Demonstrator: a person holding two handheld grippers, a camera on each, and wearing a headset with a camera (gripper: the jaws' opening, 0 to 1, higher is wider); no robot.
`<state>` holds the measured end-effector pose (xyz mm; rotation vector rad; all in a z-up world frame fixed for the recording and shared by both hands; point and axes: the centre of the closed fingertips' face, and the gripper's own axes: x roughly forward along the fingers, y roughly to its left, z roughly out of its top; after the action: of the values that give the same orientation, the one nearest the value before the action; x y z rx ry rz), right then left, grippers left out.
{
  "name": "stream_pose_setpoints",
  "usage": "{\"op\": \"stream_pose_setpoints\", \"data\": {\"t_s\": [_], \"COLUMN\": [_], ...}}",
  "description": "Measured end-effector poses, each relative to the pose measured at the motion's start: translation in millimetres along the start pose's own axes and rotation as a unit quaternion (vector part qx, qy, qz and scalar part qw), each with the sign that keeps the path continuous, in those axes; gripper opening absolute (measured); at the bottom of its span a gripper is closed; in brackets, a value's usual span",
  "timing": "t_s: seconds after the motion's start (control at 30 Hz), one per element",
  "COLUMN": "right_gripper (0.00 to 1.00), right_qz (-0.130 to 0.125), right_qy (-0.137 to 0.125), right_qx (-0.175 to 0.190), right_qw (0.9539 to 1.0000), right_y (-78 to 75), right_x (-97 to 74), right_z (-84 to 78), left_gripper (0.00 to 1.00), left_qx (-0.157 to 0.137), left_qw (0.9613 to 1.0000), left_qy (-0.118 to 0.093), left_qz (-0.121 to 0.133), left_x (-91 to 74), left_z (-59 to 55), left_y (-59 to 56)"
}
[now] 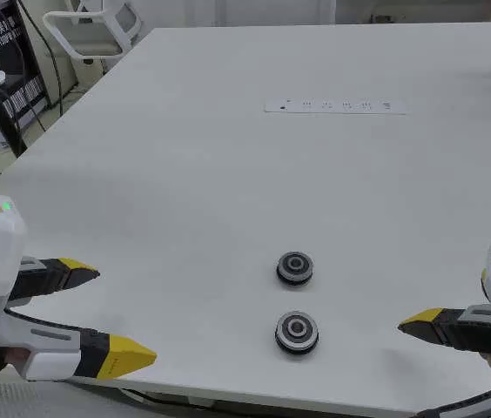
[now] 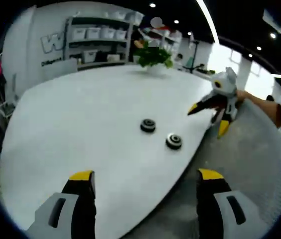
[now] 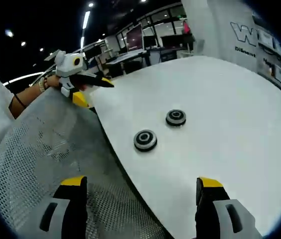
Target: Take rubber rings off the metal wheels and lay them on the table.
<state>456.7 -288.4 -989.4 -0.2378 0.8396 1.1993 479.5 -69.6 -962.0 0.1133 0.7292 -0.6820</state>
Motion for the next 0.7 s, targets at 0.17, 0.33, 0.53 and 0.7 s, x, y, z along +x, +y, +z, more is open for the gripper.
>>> {"op": "stream_pose_setpoints", "data": {"t_s": [0.17,0.33,0.53,0.7], "right_gripper": [0.90,0.90,0.90,0.90], "right_qz": [-0.016,-0.027,-0.040,-0.050], "right_qy": [-0.012,-0.018,-0.030,-0.033], "right_qx": [0.036,0.045,0.057,0.061], "right_qw": [0.9992,0.9985,0.9971,0.9963], "right_y": [-10.0,-12.9,-15.9,-18.7], "right_x": [-2.0,-2.5,-4.8,-6.5], "right_z": [1.5,3.8,7.6,8.8], "left_gripper": [0.86,0.87,0.89,0.89], "left_qx": [-0.010,-0.009,0.009,0.028], "left_qw": [0.9997,0.9989,0.9978,0.9973], "left_qy": [-0.019,-0.044,-0.053,-0.049], "left_qz": [-0.010,-0.015,-0.039,-0.046], "left_x": [-0.7,-3.3,-2.3,-1.8], "left_z": [5.5,14.1,18.6,18.8], "left_y": [-1.3,-2.4,-11.1,-14.5]}}
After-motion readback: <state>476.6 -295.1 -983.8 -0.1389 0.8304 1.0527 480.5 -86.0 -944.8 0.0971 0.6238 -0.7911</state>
